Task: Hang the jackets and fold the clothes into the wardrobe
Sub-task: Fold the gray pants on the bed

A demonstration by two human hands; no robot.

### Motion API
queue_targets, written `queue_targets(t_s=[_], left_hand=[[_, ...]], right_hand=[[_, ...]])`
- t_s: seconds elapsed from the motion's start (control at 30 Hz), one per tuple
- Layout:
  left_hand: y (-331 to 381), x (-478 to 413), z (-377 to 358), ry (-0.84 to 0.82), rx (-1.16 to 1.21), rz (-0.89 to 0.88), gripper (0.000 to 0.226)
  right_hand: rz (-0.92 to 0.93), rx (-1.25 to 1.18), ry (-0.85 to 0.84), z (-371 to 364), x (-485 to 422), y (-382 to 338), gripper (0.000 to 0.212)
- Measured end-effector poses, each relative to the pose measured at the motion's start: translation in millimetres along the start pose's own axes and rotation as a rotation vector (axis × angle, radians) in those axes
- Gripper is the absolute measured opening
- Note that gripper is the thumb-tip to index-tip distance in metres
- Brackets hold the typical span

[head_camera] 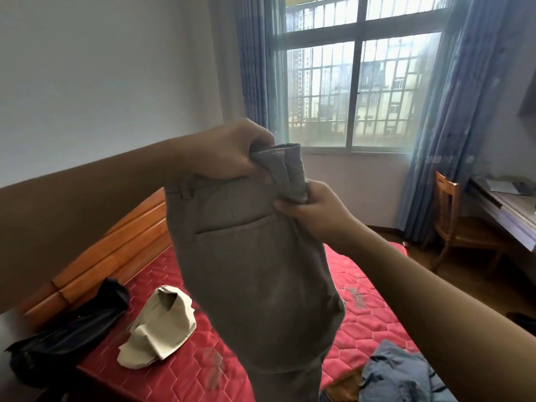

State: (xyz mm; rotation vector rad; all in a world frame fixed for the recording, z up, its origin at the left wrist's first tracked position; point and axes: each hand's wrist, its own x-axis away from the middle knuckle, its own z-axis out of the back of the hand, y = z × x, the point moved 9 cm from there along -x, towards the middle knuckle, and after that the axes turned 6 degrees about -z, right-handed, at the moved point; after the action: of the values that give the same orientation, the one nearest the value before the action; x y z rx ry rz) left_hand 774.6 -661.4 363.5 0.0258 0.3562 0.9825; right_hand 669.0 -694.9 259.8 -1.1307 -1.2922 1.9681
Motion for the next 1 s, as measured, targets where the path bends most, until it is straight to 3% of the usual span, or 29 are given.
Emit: queue_targets(t_s=[0.1, 0.17, 0.23, 0.33, 0.47, 0.53, 0.73, 0.83, 1.0], left_hand=[[-17, 17, -4, -0.148, 0.08, 0.154, 0.025], [-41, 41, -6, -0.249, 0.134, 0.288, 0.034], [-59, 61, -2, -0.229, 0.193, 0.335, 0.036], [-72, 82, 5, -0.114, 0.337, 0.32, 0.038], [-93, 106, 2, 0.365, 0.762, 0.251, 0.038], [-104, 115, -23, 0.474, 0.988, 0.214, 0.048], [-131, 108, -94, 0.555, 1.142, 0.323, 0.072], [-156, 99, -115, 0.642, 1.115, 0.382, 0.06], [-218, 78, -166, 0.624, 1.076, 0.436, 0.041]], right_hand=[[0.015, -0.085, 0.079, 8, 2, 3, 0.009], [0.03, -0.138, 0.085, 11, 3, -1, 0.013], [0.036, -0.16, 0.078, 13, 3, -4, 0.016], [0.023, -0.192, 0.091, 13, 2, -2, 0.016], [0.006, -0.308, 0.135, 16, 2, 2, 0.013], [0.015, -0.356, 0.156, 18, 1, 5, 0.013], [-0.035, -0.429, 0.205, 21, -14, 45, 0.013], [-0.092, -0.434, 0.238, 17, -27, 84, 0.013], [-0.242, -0.464, 0.283, 5, -52, 166, 0.016]])
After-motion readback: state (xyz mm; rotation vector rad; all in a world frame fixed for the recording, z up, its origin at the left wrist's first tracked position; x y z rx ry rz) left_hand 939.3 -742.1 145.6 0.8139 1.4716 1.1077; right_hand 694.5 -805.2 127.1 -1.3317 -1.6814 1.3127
